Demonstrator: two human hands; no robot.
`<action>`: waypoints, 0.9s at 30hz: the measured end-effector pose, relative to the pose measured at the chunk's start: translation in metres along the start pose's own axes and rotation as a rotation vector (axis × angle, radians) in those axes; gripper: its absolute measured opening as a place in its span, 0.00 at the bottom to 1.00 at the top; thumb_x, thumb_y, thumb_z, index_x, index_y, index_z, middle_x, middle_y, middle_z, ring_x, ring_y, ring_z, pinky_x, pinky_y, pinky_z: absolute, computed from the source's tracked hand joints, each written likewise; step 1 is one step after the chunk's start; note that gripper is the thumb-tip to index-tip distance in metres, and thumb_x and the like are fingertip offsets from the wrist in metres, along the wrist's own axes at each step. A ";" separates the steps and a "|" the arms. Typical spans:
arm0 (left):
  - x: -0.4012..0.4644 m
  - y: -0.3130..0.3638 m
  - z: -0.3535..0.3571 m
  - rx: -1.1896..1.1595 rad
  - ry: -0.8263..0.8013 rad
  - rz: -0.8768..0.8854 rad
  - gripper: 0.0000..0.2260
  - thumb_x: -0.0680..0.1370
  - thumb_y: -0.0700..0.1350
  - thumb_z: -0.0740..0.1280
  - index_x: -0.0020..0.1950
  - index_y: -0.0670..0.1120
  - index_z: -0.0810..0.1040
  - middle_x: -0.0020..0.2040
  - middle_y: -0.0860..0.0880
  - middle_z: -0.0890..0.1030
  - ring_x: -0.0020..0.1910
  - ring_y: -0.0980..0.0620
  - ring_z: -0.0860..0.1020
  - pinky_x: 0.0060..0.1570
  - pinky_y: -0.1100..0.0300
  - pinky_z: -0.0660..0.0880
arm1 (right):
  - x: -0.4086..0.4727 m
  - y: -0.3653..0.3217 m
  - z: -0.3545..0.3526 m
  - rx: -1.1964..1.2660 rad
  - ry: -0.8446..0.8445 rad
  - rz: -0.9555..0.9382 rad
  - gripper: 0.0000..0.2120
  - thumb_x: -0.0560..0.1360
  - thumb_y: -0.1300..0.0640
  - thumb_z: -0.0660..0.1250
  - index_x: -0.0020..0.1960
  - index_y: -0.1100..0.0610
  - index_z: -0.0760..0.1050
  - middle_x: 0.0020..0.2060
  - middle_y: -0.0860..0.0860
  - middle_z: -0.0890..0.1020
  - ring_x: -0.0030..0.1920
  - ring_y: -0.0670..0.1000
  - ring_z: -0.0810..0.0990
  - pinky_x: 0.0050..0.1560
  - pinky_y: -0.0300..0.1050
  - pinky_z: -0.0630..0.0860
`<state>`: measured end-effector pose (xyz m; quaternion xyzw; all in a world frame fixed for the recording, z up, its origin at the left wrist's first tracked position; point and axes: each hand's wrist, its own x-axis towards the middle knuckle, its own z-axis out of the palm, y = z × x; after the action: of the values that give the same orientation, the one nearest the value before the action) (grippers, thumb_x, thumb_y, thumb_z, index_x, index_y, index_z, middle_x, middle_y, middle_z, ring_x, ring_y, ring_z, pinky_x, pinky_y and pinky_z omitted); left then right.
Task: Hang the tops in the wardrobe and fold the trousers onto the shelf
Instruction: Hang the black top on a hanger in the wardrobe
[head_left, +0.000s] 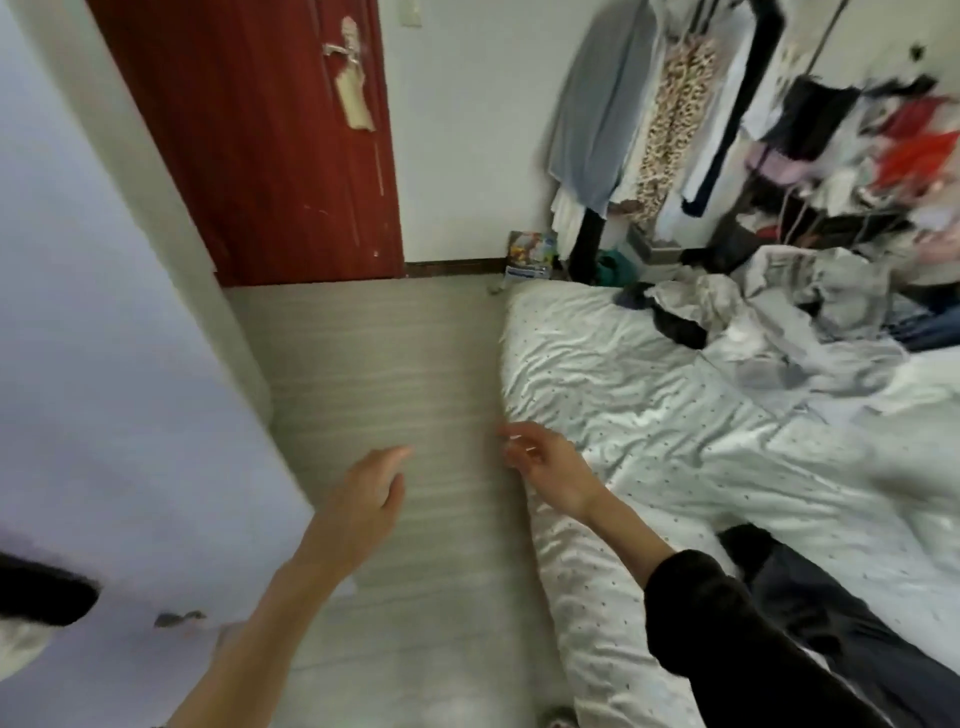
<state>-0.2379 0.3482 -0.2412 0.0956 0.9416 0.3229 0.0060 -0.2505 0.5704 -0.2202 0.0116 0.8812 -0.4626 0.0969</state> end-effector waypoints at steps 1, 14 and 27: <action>0.006 0.012 0.015 0.001 -0.034 0.036 0.31 0.72 0.59 0.48 0.66 0.44 0.74 0.63 0.46 0.77 0.63 0.48 0.75 0.62 0.59 0.67 | -0.007 0.014 -0.017 0.018 0.017 0.026 0.14 0.79 0.61 0.61 0.64 0.59 0.73 0.55 0.56 0.81 0.54 0.54 0.80 0.53 0.39 0.73; 0.061 0.258 0.299 0.089 -0.587 0.356 0.17 0.81 0.43 0.57 0.71 0.48 0.67 0.69 0.50 0.70 0.65 0.50 0.72 0.61 0.57 0.70 | -0.138 0.294 -0.246 0.050 0.330 0.492 0.15 0.80 0.59 0.60 0.65 0.58 0.72 0.58 0.56 0.80 0.59 0.54 0.78 0.53 0.38 0.69; 0.034 0.314 0.494 0.383 -0.987 0.530 0.26 0.80 0.45 0.62 0.76 0.49 0.57 0.76 0.48 0.57 0.75 0.50 0.55 0.70 0.53 0.60 | -0.200 0.461 -0.237 -0.516 0.005 0.842 0.28 0.75 0.45 0.65 0.73 0.48 0.60 0.70 0.49 0.64 0.72 0.53 0.59 0.71 0.58 0.52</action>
<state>-0.1801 0.8970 -0.4396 0.4658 0.8130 0.0553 0.3449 -0.0417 1.0412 -0.4281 0.3433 0.8860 -0.1499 0.2731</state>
